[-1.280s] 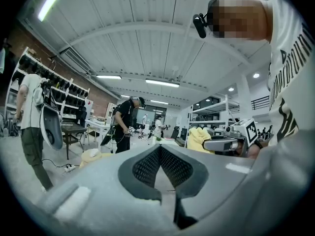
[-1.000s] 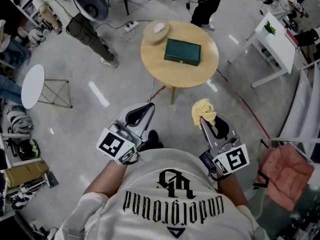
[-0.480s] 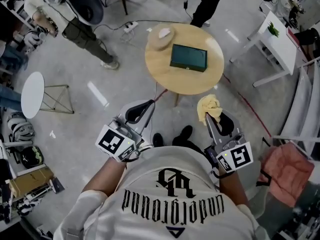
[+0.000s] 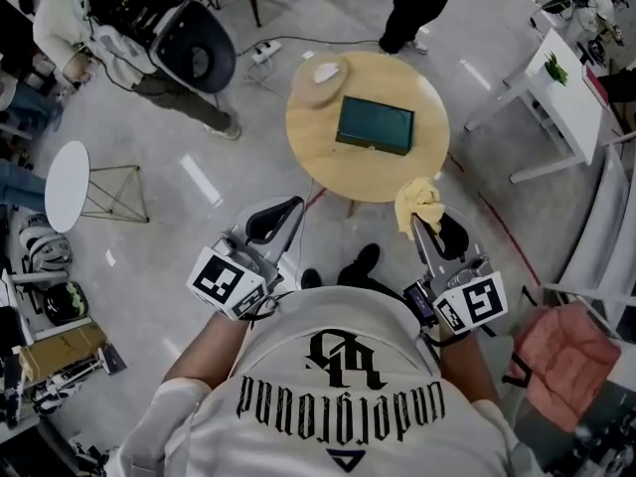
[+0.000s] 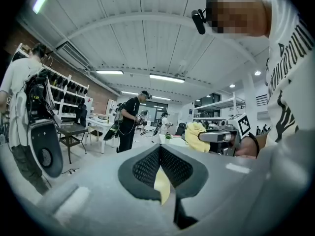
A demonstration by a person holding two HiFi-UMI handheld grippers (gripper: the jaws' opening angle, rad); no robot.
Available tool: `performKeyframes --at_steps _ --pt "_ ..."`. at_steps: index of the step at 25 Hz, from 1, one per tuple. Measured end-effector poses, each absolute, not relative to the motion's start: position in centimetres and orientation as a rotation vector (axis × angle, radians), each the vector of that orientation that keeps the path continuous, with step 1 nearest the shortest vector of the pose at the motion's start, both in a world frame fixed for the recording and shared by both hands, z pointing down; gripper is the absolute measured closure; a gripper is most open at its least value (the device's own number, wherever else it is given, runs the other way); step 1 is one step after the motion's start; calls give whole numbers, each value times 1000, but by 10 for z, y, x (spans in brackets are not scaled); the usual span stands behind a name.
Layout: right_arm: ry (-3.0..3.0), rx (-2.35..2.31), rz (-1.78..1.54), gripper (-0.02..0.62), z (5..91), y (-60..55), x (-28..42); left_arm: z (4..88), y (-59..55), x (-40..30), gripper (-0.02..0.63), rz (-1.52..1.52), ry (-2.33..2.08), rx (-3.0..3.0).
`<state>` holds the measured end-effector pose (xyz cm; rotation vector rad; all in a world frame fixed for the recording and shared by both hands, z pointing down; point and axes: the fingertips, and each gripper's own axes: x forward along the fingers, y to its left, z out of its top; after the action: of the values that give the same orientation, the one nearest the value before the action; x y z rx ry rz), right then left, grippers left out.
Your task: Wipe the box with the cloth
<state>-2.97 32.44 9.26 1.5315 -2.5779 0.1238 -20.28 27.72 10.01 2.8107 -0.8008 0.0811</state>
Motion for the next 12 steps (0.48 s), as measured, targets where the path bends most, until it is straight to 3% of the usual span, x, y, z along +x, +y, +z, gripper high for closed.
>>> performKeyframes --at_steps 12 --pt "-2608 1479 164 485 108 268 73 108 236 -104 600 105 -795 2782"
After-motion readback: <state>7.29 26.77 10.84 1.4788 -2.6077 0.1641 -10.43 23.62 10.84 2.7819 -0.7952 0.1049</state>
